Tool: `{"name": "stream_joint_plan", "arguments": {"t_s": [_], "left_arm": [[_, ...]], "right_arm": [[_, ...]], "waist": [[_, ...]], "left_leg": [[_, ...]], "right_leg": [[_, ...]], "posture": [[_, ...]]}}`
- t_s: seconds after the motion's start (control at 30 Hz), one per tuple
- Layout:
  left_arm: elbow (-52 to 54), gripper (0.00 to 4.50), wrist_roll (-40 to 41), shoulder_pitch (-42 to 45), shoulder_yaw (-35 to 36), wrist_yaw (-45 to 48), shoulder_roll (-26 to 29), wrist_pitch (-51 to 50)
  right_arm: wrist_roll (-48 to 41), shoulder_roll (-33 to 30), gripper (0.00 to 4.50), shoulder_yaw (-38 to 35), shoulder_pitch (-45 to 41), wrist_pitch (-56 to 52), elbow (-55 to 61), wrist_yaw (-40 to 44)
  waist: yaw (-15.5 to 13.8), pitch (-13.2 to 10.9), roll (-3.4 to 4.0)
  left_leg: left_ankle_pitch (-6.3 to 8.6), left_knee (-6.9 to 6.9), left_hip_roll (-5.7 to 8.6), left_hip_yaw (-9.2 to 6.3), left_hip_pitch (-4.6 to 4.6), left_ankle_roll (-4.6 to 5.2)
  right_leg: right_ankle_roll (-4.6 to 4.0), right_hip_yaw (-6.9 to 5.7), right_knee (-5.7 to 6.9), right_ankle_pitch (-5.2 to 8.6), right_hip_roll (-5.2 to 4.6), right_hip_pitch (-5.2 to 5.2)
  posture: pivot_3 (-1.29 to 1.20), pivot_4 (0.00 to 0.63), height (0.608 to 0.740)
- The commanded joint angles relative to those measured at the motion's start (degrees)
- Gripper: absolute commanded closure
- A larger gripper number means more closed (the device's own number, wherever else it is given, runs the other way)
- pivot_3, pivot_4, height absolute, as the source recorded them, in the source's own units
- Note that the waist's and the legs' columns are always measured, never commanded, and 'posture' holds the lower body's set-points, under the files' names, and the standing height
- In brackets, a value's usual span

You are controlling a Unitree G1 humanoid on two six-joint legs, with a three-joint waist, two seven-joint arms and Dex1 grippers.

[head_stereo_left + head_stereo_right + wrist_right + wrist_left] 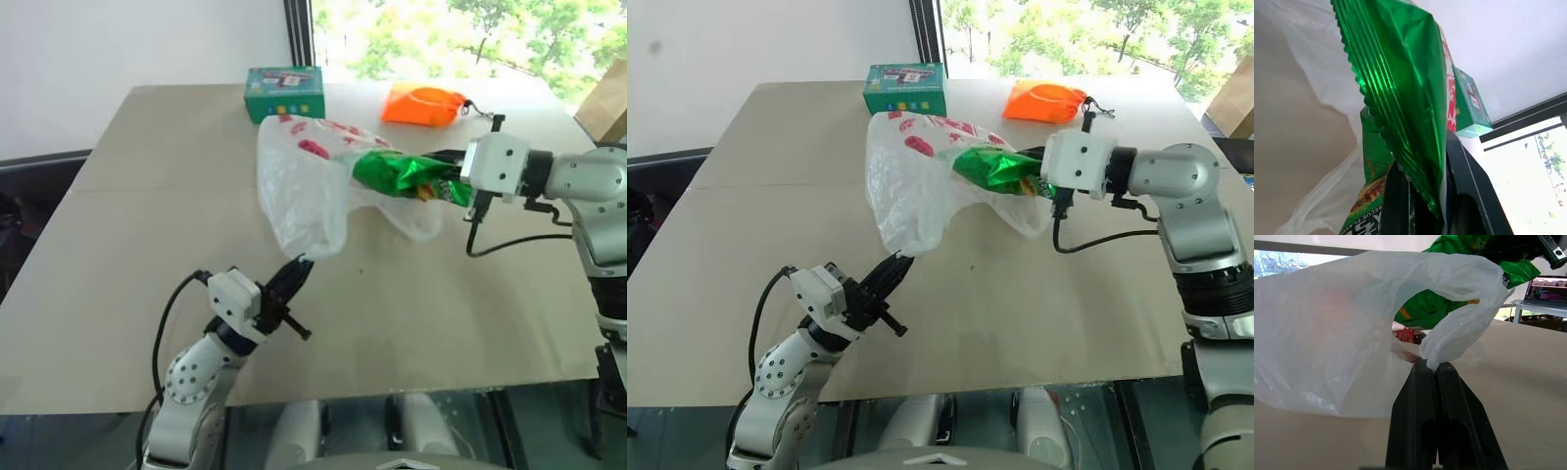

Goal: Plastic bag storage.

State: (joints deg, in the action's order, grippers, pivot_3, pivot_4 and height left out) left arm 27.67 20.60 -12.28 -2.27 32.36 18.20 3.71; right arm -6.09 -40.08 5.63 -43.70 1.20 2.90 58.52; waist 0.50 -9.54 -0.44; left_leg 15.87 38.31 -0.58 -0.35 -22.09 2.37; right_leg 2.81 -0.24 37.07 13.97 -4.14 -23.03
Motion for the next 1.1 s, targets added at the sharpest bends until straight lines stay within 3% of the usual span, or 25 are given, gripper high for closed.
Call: {"name": "stream_joint_plan", "arguments": {"t_s": [0.03,0.27,0.43,0.47,0.53,0.57,0.6,0.7,0.83,0.97,1.1], "left_arm": [[0.96,4.50,2.03,0.66,1.25,-0.39,-0.34,-0.35],[1.31,4.50,3.68,1.76,1.22,-0.47,-1.00,-1.57],[1.01,4.50,4.97,3.73,2.00,-1.26,-1.81,-2.77],[0.81,4.50,4.81,3.95,1.86,-1.24,-1.89,-2.84],[0.55,4.50,4.36,4.37,1.47,-1.33,-2.08,-2.86],[0.50,4.50,4.16,4.75,1.35,-1.62,-2.30,-2.95],[0.37,4.50,3.76,5.28,1.49,-2.23,-2.63,-2.95],[-0.07,4.50,3.39,6.24,2.27,-3.91,-3.68,-2.99],[-0.53,4.50,2.67,6.60,3.15,-5.29,-4.34,-2.60],[-1.35,4.50,2.08,7.41,3.57,-6.36,-4.61,-3.02],[-1.53,4.50,3.18,7.86,3.78,-7.11,-4.89,-5.18]], "right_arm": [[1.19,0.96,4.46,-1.20,-3.06,2.10,-0.51,-3.02],[14.15,9.51,4.46,6.35,-7.36,11.69,-14.97,-14.04],[26.17,18.48,4.46,13.70,-13.16,22.24,-32.25,-27.77],[27.91,20.55,4.05,14.86,-14.53,23.21,-35.44,-30.53],[29.87,23.49,3.64,15.85,-16.30,24.25,-40.36,-34.77],[29.80,24.18,2.92,15.65,-16.58,25.38,-41.60,-35.91],[26.12,24.96,2.92,13.48,-15.37,23.80,-40.61,-34.16],[14.26,23.15,1.84,9.78,-9.32,16.82,-31.58,-21.33],[-1.20,14.29,1.84,7.21,2.57,3.93,-7.31,-5.98],[-10.63,9.99,1.84,1.25,11.53,-10.10,11.24,-8.27],[-13.09,9.65,1.84,-4.96,18.53,-19.12,18.64,-15.80]], "waist": [[0.03,0.00,0.00],[0.29,0.00,0.00],[0.46,0.00,-0.01],[0.44,0.00,-0.01],[0.40,0.00,-0.01],[0.20,0.00,-0.01],[0.15,0.00,-0.01],[-0.03,0.01,-0.03],[-0.69,0.00,-0.02],[0.08,-0.02,0.01],[0.11,0.00,-0.02]], "left_leg": [[0.00,0.00,0.00,-0.01,0.00,0.00],[-0.01,0.00,0.03,0.04,0.02,-0.01],[-0.09,0.00,0.12,0.18,0.01,-0.15],[-0.17,0.01,0.16,0.16,-0.01,-0.29],[-0.18,0.00,0.16,0.16,-0.07,-0.31],[-0.22,0.00,0.16,0.14,-0.19,-0.38],[-0.23,0.02,0.13,0.04,-0.29,-0.39],[-0.23,0.09,0.15,-0.04,-0.49,-0.40],[-0.15,0.12,0.20,-0.25,-0.70,-0.25],[-0.04,0.08,0.19,-0.22,-0.69,-0.07],[-0.04,0.09,0.12,-0.32,-0.48,-0.06]], "right_leg": [[0.00,-0.01,0.00,0.00,0.00,0.00],[0.00,0.01,0.02,0.00,0.02,0.00],[0.00,0.13,0.36,0.00,0.02,-0.21],[0.00,0.13,0.46,0.00,0.02,-0.27],[-0.01,0.13,0.56,0.00,0.01,-0.38],[-0.01,0.12,0.58,0.00,0.02,-0.48],[-0.01,0.05,0.56,0.00,-0.01,-0.53],[0.00,0.00,0.52,0.00,-0.09,-0.60],[0.01,-0.16,0.34,0.00,-0.20,-0.58],[0.02,-0.16,0.40,-0.01,-0.22,-0.64],[0.01,-0.17,0.61,0.00,-0.02,-0.54]], "posture": [[0.00,0.150,0.740],[0.00,0.150,0.740],[0.00,0.150,0.740],[0.00,0.150,0.740],[0.00,0.150,0.740],[0.00,0.150,0.740],[0.00,0.150,0.740],[0.00,0.150,0.740],[0.00,0.150,0.740],[0.00,0.150,0.740],[0.00,0.150,0.740]]}}
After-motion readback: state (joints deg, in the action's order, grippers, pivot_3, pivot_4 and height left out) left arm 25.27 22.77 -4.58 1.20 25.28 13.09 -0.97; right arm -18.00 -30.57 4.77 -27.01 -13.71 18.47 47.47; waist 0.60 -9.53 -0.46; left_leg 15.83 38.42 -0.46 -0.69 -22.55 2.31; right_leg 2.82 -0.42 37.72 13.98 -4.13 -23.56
